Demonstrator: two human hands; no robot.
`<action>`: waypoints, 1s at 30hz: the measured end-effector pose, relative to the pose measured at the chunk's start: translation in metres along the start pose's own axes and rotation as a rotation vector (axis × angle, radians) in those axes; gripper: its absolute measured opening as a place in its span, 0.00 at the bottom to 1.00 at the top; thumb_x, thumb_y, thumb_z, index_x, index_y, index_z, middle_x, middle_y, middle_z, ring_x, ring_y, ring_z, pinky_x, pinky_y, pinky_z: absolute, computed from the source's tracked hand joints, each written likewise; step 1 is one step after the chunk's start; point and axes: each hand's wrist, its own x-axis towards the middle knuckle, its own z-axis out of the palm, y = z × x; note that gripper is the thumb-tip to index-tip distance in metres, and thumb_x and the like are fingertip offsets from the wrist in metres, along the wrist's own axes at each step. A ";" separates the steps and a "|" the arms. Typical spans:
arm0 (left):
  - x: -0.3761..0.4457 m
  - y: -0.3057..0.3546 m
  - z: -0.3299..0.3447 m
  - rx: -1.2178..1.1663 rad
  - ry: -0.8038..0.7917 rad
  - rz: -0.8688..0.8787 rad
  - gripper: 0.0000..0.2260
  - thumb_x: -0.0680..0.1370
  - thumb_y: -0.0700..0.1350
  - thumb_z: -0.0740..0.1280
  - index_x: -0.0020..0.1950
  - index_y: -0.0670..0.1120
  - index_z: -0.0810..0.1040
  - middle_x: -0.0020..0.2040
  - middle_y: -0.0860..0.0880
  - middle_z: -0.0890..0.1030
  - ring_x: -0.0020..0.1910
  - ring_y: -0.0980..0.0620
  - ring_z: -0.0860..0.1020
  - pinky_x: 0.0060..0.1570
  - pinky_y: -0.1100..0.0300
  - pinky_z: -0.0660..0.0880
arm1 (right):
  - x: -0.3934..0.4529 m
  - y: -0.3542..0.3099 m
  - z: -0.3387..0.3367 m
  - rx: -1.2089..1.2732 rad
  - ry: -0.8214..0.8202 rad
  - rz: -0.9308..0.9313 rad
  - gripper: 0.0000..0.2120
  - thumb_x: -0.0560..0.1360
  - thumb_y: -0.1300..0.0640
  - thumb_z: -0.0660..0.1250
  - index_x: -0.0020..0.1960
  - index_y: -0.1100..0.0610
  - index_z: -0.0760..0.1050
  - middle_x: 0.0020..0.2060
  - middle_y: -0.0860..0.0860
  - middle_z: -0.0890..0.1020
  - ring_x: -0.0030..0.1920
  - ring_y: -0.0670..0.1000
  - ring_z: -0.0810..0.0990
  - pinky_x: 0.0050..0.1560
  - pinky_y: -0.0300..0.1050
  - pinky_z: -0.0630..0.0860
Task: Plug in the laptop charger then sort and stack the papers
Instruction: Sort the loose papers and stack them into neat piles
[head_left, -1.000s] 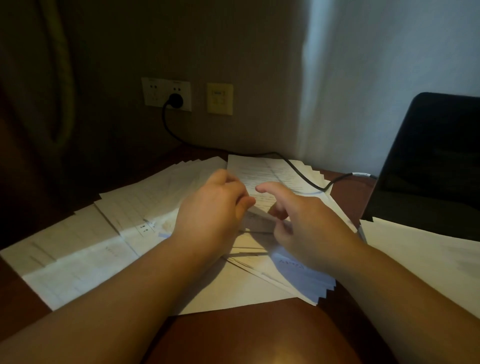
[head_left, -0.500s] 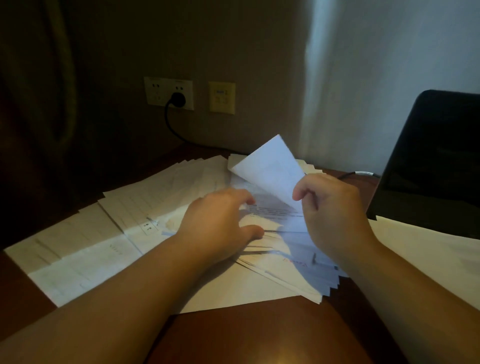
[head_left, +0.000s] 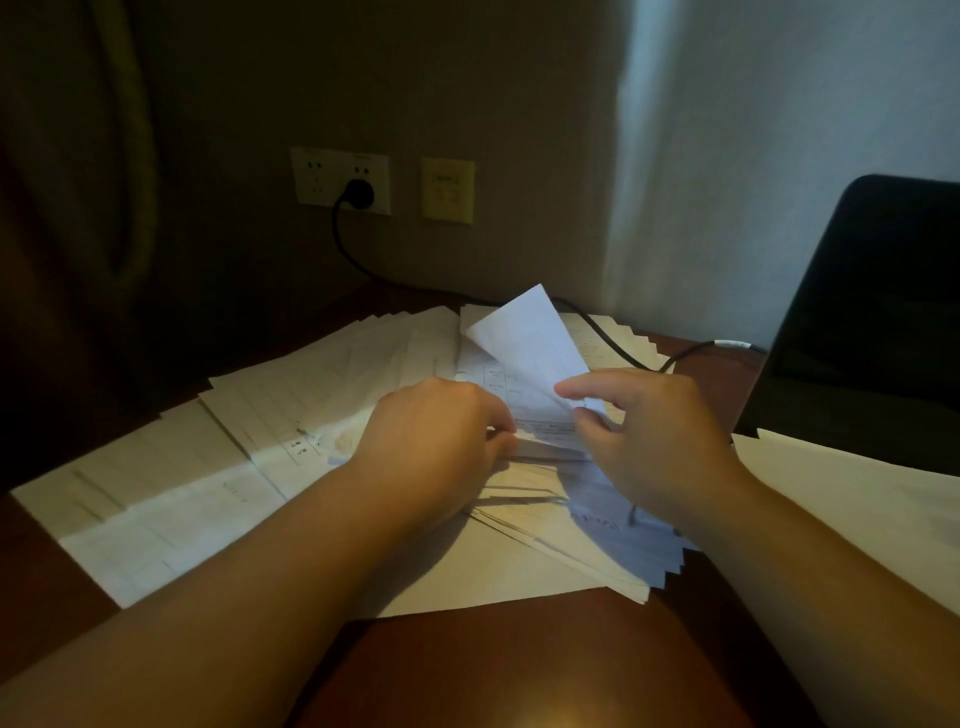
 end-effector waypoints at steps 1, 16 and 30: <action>0.000 -0.002 0.002 0.009 0.008 0.003 0.14 0.84 0.53 0.60 0.66 0.56 0.79 0.61 0.57 0.79 0.50 0.60 0.72 0.52 0.72 0.66 | 0.000 0.001 0.000 0.003 -0.005 0.003 0.14 0.78 0.56 0.68 0.64 0.47 0.79 0.63 0.44 0.79 0.53 0.42 0.75 0.41 0.22 0.70; -0.002 0.007 -0.010 -0.195 0.446 0.004 0.07 0.76 0.55 0.71 0.48 0.53 0.84 0.71 0.52 0.73 0.68 0.50 0.72 0.62 0.42 0.73 | -0.002 -0.003 0.002 0.054 -0.030 -0.158 0.19 0.76 0.60 0.71 0.65 0.47 0.78 0.59 0.43 0.81 0.59 0.40 0.76 0.60 0.38 0.77; -0.003 0.008 0.002 0.010 0.061 -0.075 0.24 0.75 0.64 0.68 0.69 0.60 0.72 0.66 0.56 0.77 0.60 0.52 0.75 0.63 0.51 0.72 | 0.002 0.004 0.000 -0.013 0.294 -0.183 0.15 0.79 0.64 0.65 0.52 0.44 0.78 0.47 0.39 0.78 0.44 0.36 0.77 0.48 0.26 0.74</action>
